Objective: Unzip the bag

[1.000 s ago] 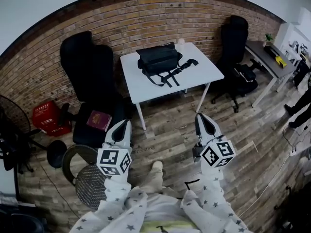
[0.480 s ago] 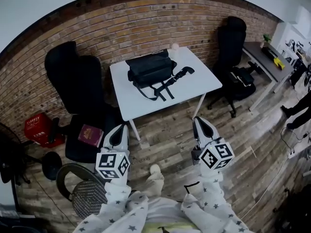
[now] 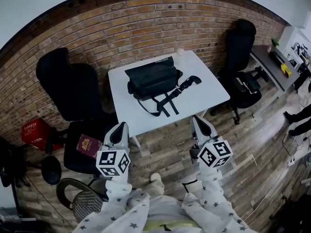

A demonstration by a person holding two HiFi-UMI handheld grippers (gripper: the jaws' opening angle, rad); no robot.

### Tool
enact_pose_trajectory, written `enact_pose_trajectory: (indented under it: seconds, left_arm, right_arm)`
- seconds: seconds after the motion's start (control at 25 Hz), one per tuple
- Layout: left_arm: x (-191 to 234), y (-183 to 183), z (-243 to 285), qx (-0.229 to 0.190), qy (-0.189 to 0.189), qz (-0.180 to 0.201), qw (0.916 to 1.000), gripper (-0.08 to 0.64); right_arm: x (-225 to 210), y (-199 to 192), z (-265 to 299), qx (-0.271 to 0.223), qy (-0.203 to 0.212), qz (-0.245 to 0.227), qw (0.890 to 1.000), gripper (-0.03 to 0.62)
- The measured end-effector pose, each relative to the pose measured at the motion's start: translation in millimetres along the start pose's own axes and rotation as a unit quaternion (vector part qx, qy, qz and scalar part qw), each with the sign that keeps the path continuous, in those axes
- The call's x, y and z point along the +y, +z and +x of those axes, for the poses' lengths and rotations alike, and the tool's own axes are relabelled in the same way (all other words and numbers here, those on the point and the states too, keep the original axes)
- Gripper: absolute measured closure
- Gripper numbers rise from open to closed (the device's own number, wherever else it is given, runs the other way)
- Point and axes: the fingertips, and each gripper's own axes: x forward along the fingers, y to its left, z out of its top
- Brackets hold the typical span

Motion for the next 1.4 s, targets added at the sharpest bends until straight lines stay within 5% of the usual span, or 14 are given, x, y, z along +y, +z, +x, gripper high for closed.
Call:
enact_pose_trajectory:
  seconds: [0.76, 1.12, 1.4]
  left_arm:
    - [50.6, -18.7, 88.2, 0.037, 0.019, -0.016, 0.999, 0.561]
    - [90.4, -5.5, 147.9, 0.033, 0.063, -0.027, 0.9971, 0.561]
    - [101.7, -15.0, 196.3, 0.055, 0.061, -0.056, 0.9951, 0.561]
  right_arm:
    - [-43.7, -25.3, 116.2, 0.036, 0.017, 0.029, 0.999, 0.592]
    - [-54.5, -16.4, 219.8, 0.045, 0.094, 0.029, 0.994, 0.592]
    - [-48.4, -38.5, 275.1, 0.094, 0.184, 0.04, 0.978, 0.591]
